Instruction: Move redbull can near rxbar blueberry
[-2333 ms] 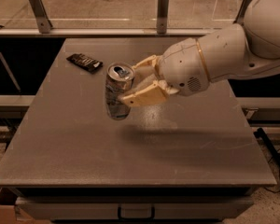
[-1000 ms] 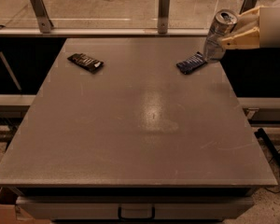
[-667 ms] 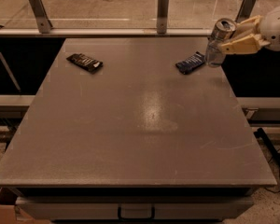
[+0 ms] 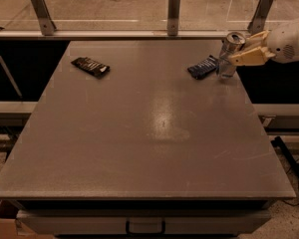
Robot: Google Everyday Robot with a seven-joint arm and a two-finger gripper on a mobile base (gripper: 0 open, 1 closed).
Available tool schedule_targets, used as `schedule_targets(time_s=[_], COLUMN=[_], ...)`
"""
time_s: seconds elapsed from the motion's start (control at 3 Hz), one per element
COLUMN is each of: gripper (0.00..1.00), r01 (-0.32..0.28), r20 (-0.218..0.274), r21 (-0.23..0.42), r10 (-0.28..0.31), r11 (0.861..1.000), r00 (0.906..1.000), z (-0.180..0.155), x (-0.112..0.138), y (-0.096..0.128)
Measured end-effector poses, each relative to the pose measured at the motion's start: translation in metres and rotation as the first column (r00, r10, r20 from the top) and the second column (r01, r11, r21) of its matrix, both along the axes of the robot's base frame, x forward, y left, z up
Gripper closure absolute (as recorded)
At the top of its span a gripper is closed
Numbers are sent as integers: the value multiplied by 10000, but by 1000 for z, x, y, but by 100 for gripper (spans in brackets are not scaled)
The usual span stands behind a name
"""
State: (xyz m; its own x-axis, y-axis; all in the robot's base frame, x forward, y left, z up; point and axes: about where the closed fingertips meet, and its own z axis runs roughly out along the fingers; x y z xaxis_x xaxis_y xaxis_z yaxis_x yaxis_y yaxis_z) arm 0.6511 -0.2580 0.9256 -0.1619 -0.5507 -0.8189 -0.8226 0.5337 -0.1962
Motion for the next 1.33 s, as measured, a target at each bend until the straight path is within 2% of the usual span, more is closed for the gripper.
schedule_targets(time_s=[0.33,1.0,1.33], gripper=[59,13,0], r01=[186,145,107], r20=[-229,-742,-678], r21=[-6,-19,-24], r10=[-186,-146,-108], r11=[9998,9999,9999], r00=[9996,9971,9976], z=[-12,-30,-25], x=[11,24,19], y=[-3,4,2])
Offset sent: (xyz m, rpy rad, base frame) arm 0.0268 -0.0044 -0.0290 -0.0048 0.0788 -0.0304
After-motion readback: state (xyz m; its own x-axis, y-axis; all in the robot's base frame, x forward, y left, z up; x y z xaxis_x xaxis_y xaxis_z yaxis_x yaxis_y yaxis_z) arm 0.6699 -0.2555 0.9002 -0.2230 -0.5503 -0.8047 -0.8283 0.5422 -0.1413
